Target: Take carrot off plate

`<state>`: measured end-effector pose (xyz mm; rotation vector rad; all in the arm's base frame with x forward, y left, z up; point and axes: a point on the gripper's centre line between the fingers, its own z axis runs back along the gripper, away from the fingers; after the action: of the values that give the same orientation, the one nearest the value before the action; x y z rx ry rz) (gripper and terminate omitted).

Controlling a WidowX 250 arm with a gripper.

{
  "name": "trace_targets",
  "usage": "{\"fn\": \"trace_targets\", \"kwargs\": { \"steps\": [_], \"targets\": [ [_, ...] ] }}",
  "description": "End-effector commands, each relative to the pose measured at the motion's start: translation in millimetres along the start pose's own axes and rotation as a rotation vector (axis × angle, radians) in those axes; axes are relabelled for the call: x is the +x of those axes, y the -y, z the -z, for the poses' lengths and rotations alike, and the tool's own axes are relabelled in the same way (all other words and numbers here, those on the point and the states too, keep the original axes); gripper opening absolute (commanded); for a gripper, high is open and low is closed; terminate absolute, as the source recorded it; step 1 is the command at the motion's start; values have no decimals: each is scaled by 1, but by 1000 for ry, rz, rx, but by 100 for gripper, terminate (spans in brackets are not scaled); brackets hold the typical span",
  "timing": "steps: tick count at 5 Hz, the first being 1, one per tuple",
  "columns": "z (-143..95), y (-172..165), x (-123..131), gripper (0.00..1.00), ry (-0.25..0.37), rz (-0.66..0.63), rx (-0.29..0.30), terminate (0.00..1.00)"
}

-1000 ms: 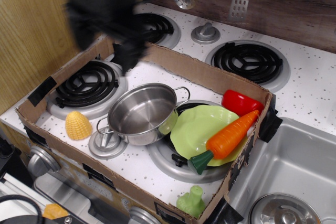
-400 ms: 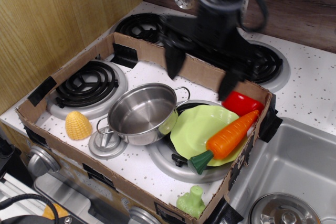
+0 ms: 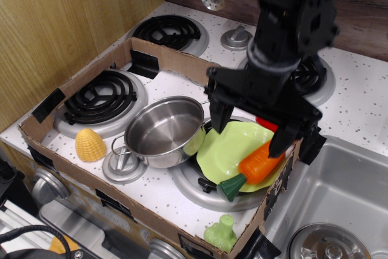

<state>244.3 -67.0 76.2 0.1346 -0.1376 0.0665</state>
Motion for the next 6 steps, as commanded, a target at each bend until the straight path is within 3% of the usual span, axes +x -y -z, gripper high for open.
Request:
{"fn": "trace_targets", "kwargs": {
  "steps": [1, 5, 6],
  "targets": [
    [16, 2, 3, 100, 46, -4, -28, 0],
    [47, 9, 2, 100, 51, 6, -83, 0],
    [46, 9, 3, 0, 24, -14, -98, 0]
  ]
}}
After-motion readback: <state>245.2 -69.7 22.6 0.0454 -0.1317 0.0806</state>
